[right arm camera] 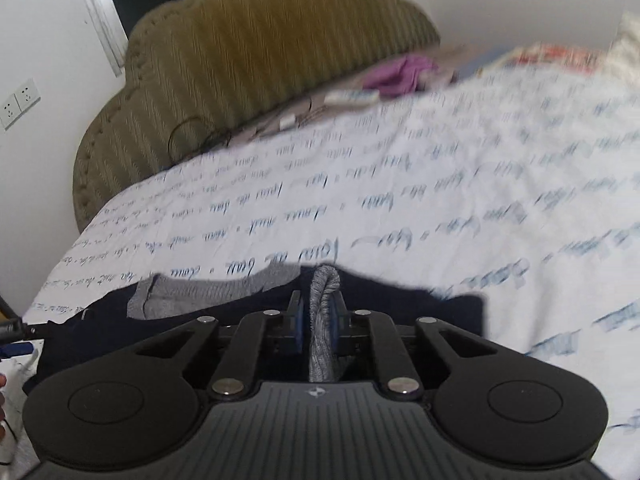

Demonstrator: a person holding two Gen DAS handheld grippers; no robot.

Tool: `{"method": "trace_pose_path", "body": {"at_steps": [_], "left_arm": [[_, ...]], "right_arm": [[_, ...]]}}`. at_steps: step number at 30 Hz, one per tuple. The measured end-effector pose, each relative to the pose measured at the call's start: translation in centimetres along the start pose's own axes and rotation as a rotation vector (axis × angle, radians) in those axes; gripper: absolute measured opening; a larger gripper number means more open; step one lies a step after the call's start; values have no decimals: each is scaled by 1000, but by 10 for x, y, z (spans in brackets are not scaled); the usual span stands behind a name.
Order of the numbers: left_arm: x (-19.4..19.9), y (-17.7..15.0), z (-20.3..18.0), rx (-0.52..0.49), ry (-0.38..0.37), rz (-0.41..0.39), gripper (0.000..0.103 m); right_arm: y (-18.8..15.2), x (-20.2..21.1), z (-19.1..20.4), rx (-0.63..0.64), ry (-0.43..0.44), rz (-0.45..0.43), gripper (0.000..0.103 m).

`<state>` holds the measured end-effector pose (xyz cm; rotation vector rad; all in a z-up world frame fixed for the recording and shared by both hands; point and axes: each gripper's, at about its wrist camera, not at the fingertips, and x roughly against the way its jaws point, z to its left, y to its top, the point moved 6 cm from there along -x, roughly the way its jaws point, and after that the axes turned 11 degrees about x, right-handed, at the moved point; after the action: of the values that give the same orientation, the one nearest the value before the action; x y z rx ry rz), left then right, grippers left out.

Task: Fold small clothes

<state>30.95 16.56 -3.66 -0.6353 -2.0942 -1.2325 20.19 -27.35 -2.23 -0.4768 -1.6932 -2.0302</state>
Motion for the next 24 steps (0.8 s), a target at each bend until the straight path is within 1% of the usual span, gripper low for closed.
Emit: {"method": "trace_pose_path", "body": {"at_steps": [1, 2, 3, 4, 6, 7, 8, 11, 13, 14, 16, 17, 18, 19, 20, 21, 23, 24], "left_arm": [[-6, 1, 1, 31, -17, 14, 78], [-10, 2, 0, 62, -38, 30, 66], [-13, 0, -3, 74, -57, 41, 50], [-16, 0, -8, 73, -81, 56, 42], [-21, 0, -20, 52, -111, 75, 14], [-23, 0, -25, 36, -109, 72, 6], [-23, 1, -30, 18, -98, 52, 4], [-24, 9, -39, -22, -61, -10, 4], [-22, 15, -45, -71, -37, -81, 4], [-24, 16, -49, -106, -4, -95, 4], [-31, 10, -53, -168, 50, -72, 5], [-31, 7, -53, -190, 67, -75, 10], [-29, 5, -52, -212, 81, -87, 26], [-24, 3, -52, -232, 93, -109, 30], [-17, 2, -50, -241, 113, -130, 46], [-9, 1, -49, -248, 135, -161, 64], [10, -4, -49, -281, 151, -233, 77], [19, -8, -51, -307, 151, -254, 77]], "right_arm": [[2, 9, 0, 15, -21, -19, 12], [5, 17, -1, 24, -36, -33, 12], [5, 25, -2, 24, -46, -45, 12], [4, 33, -4, 18, -47, -52, 12], [1, 41, -8, 2, -47, -49, 12], [-3, 42, -10, -7, -45, -37, 12], [-8, 41, -13, -18, -43, -22, 12], [-20, 26, -25, -73, -41, 32, 12], [-26, 18, -30, -110, -24, 62, 12], [-28, 14, -31, -96, -33, 75, 12], [-32, 7, -30, -72, -55, 103, 13], [-34, 7, -30, -70, -57, 110, 14], [-34, 9, -29, -61, -64, 106, 15], [-34, 14, -28, -46, -87, 97, 18], [-33, 21, -27, -33, -125, 78, 23], [-30, 30, -25, -18, -161, 48, 23], [-24, 47, -18, 30, -208, -22, 24], [-22, 52, -10, 58, -199, -47, 24]]}}
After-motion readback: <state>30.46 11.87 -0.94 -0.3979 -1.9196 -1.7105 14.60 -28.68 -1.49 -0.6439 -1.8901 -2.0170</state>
